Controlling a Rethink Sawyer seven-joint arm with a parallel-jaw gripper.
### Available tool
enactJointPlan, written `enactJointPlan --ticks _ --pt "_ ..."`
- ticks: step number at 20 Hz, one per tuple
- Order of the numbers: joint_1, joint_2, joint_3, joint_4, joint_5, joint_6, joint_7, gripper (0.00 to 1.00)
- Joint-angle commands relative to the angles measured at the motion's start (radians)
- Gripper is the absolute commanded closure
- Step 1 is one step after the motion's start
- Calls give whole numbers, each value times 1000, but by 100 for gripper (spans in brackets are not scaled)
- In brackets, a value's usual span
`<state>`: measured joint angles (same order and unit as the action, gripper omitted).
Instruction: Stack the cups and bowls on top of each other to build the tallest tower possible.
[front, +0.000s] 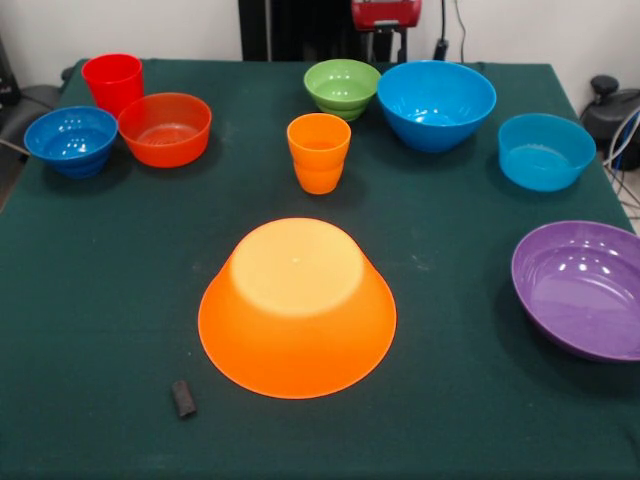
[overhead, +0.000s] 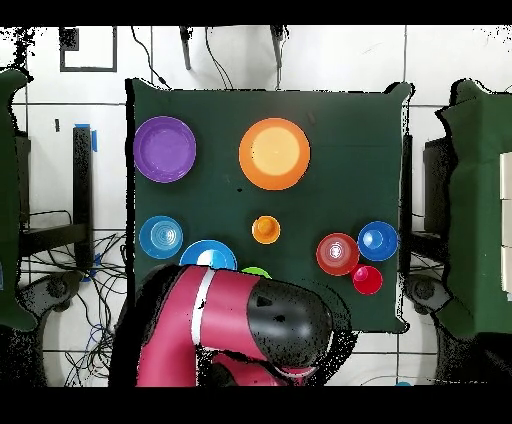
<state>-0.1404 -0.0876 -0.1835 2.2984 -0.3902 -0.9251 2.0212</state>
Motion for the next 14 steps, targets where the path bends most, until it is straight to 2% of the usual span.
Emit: enactJointPlan --ticks 1,5,14 --pt "-18 49 94 -186 -17 28 144 0" --pt "8 96 84 -197 54 16 153 0" --pt "0 169 100 -236 97 -19 182 0"
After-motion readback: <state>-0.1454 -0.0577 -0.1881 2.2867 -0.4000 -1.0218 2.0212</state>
